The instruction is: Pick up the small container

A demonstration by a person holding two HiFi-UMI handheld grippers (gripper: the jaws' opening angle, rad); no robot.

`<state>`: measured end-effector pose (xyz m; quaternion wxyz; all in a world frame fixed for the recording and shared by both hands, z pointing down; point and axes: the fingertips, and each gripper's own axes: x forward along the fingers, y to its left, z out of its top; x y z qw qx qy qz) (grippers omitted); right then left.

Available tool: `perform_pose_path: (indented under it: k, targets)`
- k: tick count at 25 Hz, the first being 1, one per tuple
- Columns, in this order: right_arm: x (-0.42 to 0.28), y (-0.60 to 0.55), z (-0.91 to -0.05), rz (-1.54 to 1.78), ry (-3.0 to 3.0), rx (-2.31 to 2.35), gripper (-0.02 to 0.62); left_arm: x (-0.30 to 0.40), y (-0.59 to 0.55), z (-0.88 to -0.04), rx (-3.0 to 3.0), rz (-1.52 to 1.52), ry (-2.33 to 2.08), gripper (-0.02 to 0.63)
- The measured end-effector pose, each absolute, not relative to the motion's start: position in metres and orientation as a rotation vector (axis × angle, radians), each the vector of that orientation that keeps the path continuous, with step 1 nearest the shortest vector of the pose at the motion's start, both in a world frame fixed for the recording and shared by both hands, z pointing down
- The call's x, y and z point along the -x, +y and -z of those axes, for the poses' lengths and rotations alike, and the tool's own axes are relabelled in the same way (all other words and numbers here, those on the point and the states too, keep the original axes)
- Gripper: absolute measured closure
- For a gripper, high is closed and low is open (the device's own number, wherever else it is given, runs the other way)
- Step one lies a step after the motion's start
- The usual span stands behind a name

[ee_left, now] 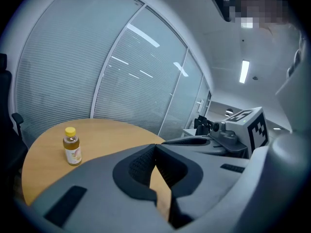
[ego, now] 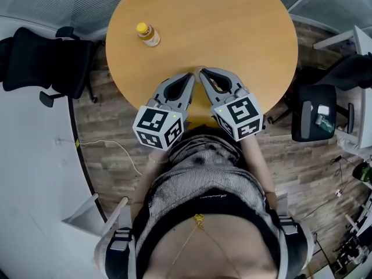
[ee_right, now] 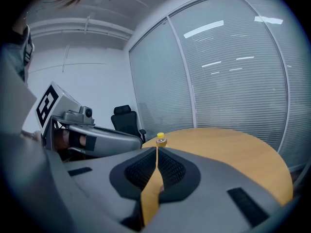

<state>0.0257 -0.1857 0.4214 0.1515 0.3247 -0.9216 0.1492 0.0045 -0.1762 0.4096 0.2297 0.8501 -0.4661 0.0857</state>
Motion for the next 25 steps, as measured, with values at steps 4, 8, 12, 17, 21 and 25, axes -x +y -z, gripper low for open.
perform_pose_path:
  k: [4,8,12,17,21,25]
  targets:
    - [-0.024,-0.187,-0.424,-0.434,-2.626,-0.960,0.571,-0.001,-0.178,-0.420,-2.346,-0.270,-1.253,0.588]
    - [-0.027,-0.189,-0.427,-0.440,-2.609,-0.984,0.571,-0.003,-0.181,-0.425,-2.337,-0.261,-1.211,0.588]
    - [-0.030,-0.192,-0.431,-0.452,-2.590,-1.002,0.571,-0.005,-0.184,-0.431,-2.337,-0.273,-1.182,0.588]
    - [-0.035,-0.194,-0.438,-0.471,-2.564,-1.022,0.571,-0.007,-0.187,-0.443,-2.330,-0.303,-1.152,0.588]
    - [-0.037,-0.197,-0.444,-0.480,-2.542,-1.031,0.571,-0.007,-0.190,-0.460,-2.318,-0.343,-1.133,0.587]
    - [-0.038,-0.199,-0.449,-0.479,-2.522,-1.032,0.571,-0.005,-0.193,-0.479,-2.288,-0.377,-1.118,0.586]
